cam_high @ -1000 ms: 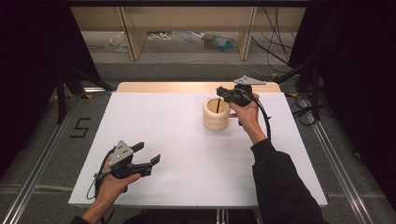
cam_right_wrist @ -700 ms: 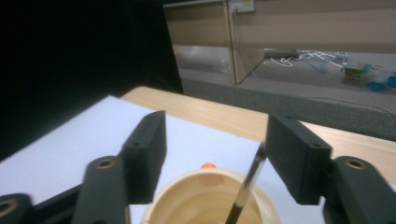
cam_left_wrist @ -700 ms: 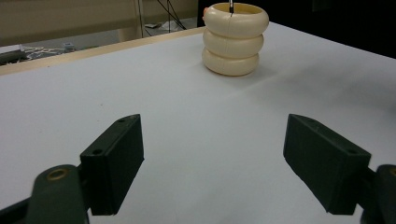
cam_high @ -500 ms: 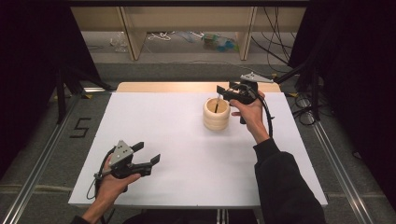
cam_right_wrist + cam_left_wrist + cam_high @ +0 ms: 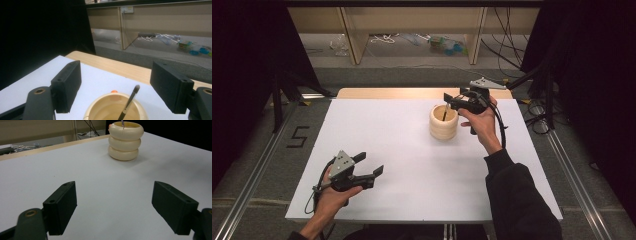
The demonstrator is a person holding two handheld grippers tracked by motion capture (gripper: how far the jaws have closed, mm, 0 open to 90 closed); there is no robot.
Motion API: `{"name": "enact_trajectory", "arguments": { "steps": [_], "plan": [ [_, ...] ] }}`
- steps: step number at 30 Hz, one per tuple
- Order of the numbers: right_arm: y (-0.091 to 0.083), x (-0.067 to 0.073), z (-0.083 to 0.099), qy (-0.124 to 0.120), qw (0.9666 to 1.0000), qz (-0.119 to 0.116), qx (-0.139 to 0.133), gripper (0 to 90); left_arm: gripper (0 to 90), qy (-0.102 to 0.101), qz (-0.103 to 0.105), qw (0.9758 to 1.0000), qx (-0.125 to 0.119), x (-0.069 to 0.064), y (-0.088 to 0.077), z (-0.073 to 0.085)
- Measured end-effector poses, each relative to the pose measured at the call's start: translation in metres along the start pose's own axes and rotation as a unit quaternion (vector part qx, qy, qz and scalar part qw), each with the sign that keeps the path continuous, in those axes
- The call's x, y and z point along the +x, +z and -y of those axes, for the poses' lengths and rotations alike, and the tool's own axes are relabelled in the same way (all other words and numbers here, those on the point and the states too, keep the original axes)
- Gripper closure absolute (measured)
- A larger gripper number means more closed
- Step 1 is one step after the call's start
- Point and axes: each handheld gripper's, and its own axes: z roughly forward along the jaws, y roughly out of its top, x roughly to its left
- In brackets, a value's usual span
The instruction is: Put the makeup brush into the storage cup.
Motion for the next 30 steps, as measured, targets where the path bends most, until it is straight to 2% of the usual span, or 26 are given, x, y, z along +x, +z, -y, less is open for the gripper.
{"name": "enact_trajectory", "arguments": {
  "steps": [5, 7, 8, 16, 20, 30],
  "plan": [
    [-0.005, 0.003, 0.004, -0.005, 1.0000, -0.006, 0.004, 25.5, 20.2, 0.000, -0.001, 1.0000, 0.000, 0.000, -0.001, 0.000],
    [-0.008, 0.004, 0.004, -0.003, 0.9999, -0.003, 0.011, 25.1, 20.2, -0.001, -0.001, 1.0000, -0.001, 0.000, -0.001, -0.001],
    [-0.008, 0.004, 0.005, -0.009, 0.9999, -0.001, 0.005, 24.5, 20.2, 0.000, -0.001, 1.0000, 0.000, 0.000, -0.001, 0.000],
    [-0.021, 0.009, 0.005, 0.000, 1.0000, -0.006, 0.007, 22.9, 19.7, -0.008, -0.005, 0.9999, -0.002, 0.001, -0.001, -0.001],
    [-0.025, 0.014, 0.008, -0.009, 0.9999, -0.013, 0.002, 22.9, 19.7, -0.005, -0.004, 1.0000, -0.003, 0.001, -0.001, -0.001],
    [-0.034, 0.027, 0.016, -0.029, 0.9990, -0.032, 0.013, 22.6, 19.7, -0.006, -0.004, 1.0000, -0.003, 0.002, -0.001, -0.001]
  ]
}}
